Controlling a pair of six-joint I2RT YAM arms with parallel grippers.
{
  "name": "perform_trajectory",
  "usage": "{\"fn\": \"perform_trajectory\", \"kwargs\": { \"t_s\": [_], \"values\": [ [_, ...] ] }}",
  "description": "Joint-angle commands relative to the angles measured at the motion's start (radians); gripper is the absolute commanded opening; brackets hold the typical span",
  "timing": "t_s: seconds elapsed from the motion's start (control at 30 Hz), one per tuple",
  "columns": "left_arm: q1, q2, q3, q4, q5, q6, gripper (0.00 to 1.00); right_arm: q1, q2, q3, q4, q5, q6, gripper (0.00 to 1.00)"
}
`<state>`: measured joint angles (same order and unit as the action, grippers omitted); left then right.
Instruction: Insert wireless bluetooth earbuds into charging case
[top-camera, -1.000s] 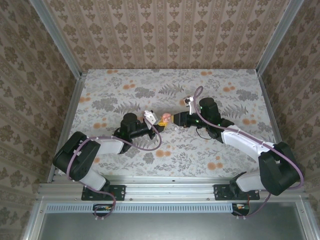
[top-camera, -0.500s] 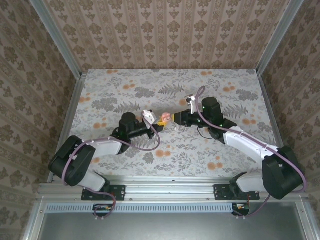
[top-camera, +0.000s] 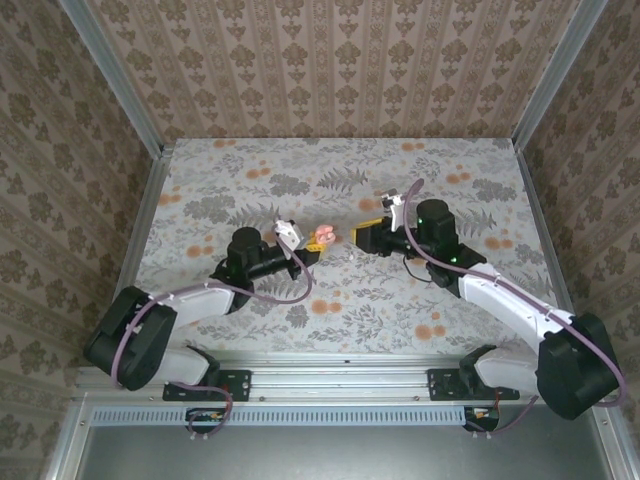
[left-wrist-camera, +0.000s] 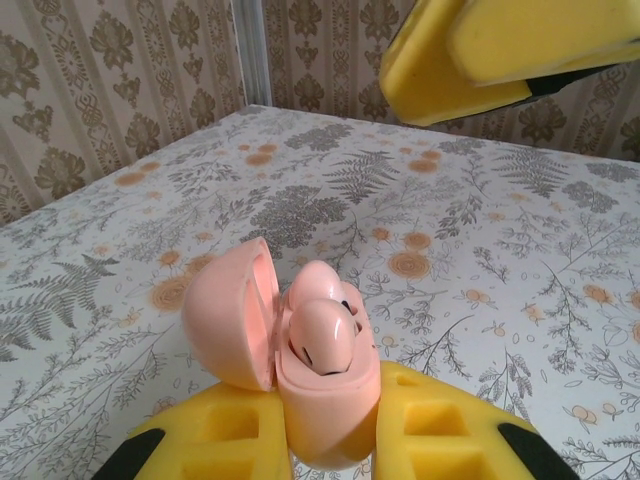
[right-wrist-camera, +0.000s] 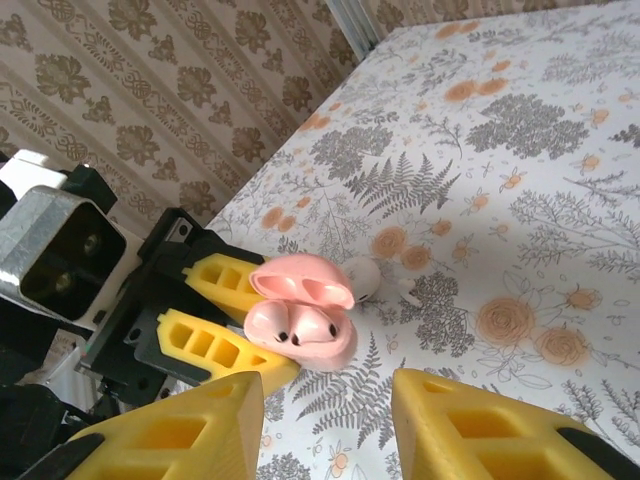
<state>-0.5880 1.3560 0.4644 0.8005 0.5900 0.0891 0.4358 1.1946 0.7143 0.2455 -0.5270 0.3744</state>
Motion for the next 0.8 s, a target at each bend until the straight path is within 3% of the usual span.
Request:
{"fn": "perform_trajectory", "kwargs": {
  "t_s": [0.0, 0.77],
  "values": [
    [0.016, -0.048, -0.012, -0.019, 0.038, -0.017, 0.16, -0.012, -0.032, -0.021, 0.037, 0.007, -0.051, 0.41],
    [0.045, -0.101, 0.019, -0.077, 0.194, -0.034, 0.16, -0.040, -0.072, -0.060, 0.035, -0.155, -0.435, 0.53]
  ]
}}
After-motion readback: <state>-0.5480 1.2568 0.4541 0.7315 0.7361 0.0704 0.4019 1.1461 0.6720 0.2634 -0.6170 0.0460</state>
